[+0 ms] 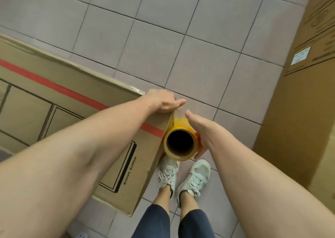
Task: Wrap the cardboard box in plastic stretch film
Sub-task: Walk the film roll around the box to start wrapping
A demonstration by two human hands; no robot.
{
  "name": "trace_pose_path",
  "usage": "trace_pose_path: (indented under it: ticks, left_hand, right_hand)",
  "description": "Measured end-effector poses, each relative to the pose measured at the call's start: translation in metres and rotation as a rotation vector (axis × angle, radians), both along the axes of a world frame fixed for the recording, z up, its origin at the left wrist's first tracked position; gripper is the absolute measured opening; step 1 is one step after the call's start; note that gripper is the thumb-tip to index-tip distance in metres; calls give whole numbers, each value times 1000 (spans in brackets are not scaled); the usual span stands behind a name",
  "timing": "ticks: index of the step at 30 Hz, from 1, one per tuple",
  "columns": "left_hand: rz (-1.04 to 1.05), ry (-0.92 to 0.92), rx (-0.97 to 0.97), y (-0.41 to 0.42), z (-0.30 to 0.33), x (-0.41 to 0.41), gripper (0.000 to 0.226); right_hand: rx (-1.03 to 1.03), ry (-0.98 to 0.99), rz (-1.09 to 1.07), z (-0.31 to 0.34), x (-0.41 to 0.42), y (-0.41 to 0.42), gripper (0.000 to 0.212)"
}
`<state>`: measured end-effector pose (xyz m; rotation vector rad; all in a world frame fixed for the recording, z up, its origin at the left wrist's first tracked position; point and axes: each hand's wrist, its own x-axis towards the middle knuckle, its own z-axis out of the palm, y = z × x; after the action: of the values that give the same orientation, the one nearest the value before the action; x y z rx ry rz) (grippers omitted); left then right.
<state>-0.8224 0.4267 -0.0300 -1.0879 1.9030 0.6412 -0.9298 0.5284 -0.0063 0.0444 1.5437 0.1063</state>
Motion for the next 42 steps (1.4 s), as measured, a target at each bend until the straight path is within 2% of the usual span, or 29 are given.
trace_pose_path:
  ticks: [3,5,6,10,13,16,19,21,23,27,30,33,38,40,42]
  left_hand:
    - [6,8,-25,1,0,0,74]
    - [6,17,-55,1,-1,1,74]
    - [6,22,-64,1,-1,1,73]
    - [5,34,-65,0,-5,1,70]
    - [5,45,-78,1,-5,3,71]
    - [-88,26,-96,2,1,0,68]
    - [-316,8,-86,-4,12,-12,63]
    - [-427,37,-17,-3,18,-24,60]
    - [-542,8,50,9,19,-36,60]
    - [-869,-225,-41,46,8,-32,62]
    - [-1086,-260,-140,49,8,-28,59]
    - [-1175,-278,-146,49,4,-28,61]
    - [-1167,-280,-151,41,-6,-27,66]
    - [-1209,-335,-177,43,-8,-26,67]
    - [-1288,-342,-211,49,-5,-27,64]
  right_hand:
    - [-33,-58,-153,-1,14,6,69]
    - [32,-56,-328,-2,19,27,51]
    - [103,-57,-440,-1,21,41,49]
    - [304,-129,-892,-4,45,109,64]
    - [334,-150,-1053,-6,72,144,65]
    - [299,-128,-952,-5,72,146,56]
    - [121,22,-555,-5,55,117,32]
    - [8,131,-322,-11,45,100,32]
    - [-79,153,-242,-11,38,86,31]
    - [-181,36,-287,-11,43,87,55]
    - [-26,-64,-482,-18,66,113,74]
    - [110,-91,-828,-15,89,157,64]
    - [299,-224,-1237,-17,123,225,76]
    - [329,-292,-1315,-14,128,239,74]
    - [314,-309,-1260,-15,126,240,73]
